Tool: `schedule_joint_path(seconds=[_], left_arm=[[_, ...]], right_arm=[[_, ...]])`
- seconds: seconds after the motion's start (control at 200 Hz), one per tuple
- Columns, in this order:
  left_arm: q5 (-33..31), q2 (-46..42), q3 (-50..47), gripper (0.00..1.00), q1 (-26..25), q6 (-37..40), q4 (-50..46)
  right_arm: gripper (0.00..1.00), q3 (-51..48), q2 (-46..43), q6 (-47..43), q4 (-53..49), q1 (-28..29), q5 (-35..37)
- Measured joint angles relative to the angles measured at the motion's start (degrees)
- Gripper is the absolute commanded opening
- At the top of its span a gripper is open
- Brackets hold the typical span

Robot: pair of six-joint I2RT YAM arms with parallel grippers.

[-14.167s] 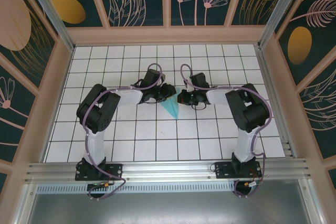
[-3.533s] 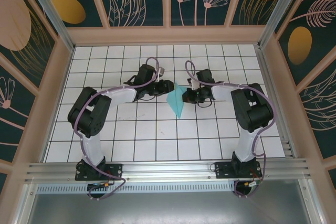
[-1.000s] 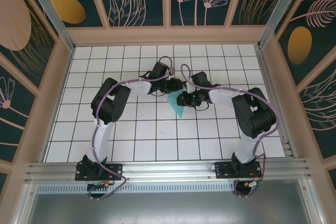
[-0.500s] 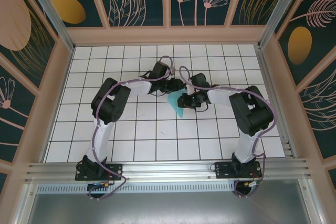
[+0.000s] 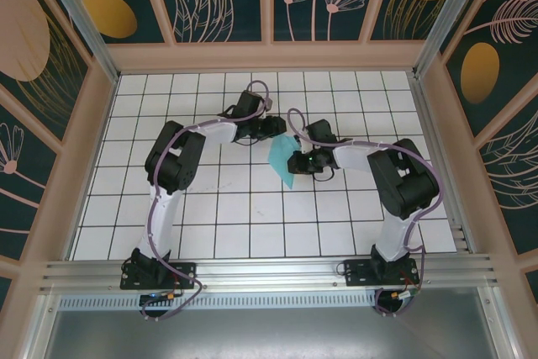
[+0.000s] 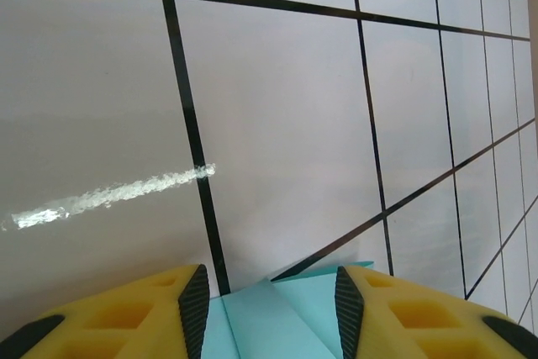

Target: Fold a paper plane with a square sheet of paper (fold left side to right side)

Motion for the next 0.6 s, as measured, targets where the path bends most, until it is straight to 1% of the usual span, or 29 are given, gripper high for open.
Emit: schedule_joint_path(seconds=[0.08,0.225,0.34,0.445,0.505,0.601], left_arm=[[-0.13,-2.69,-3.23,0.43,0.00,0.44,0.13],[0.42,-10.64,-10.73,0.42,-0.22,0.57,0.83],[1.84,-15.17,-15.52,0.41,-1.81,-0.44,3.67],[2.95,-15.78,-18.32,0.40,-4.44,-1.88,6.10],[3.34,-15.34,-19.17,0.38,-5.84,-2.80,6.23],[4.00,-13.97,-19.30,0.38,-6.69,-3.69,6.93]], right_arm=[[0.10,-0.02,0.00,0.00,0.15,-0.04,-0.02],[0.09,0.00,0.00,-0.02,0.13,-0.04,-0.02],[0.09,0.00,0.00,-0.02,0.13,-0.04,-0.02],[0.09,0.00,0.00,-0.02,0.13,-0.04,-0.02],[0.09,0.00,0.00,-0.02,0.11,-0.04,0.00],[0.09,0.04,0.00,-0.02,0.07,-0.04,0.00]])
